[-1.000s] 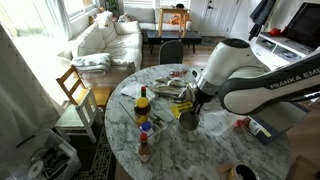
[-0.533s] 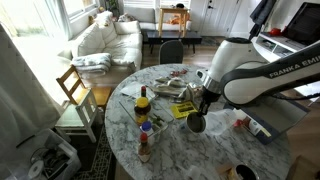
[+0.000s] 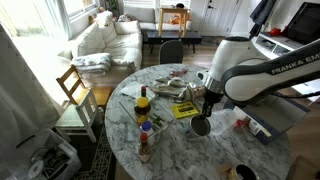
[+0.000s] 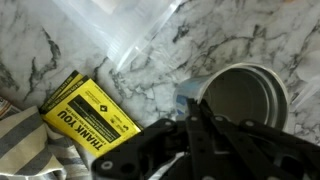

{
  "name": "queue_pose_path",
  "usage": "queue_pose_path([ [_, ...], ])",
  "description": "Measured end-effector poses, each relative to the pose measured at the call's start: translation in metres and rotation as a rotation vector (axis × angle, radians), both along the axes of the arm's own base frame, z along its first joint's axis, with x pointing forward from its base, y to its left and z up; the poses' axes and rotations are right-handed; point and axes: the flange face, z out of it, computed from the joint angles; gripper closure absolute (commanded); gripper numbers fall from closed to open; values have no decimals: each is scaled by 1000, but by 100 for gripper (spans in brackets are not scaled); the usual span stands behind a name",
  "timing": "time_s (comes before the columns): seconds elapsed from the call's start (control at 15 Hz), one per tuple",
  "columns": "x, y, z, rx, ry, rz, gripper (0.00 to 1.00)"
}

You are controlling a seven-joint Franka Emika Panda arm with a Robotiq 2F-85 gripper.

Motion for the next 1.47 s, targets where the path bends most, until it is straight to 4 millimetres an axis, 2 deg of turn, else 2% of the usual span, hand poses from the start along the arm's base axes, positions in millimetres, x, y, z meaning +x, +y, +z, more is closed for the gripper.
queue_pose_path([
  [0.47, -2, 2, 14, -5, 107, 104, 99],
  [0.67, -1, 7, 7, -13, 179, 143, 99],
  [0.73, 0, 9, 3, -18, 197, 153, 70],
  [0.8, 3, 11, -1, -24, 203, 162, 70],
  [0.93, 10, 16, -6, -45, 205, 181, 56],
  [1.07, 18, 21, -2, -76, 190, 194, 41],
  [1.4, 38, 41, 34, -162, 43, 156, 3],
  [1.47, 42, 48, 45, -163, -5, 145, 0],
])
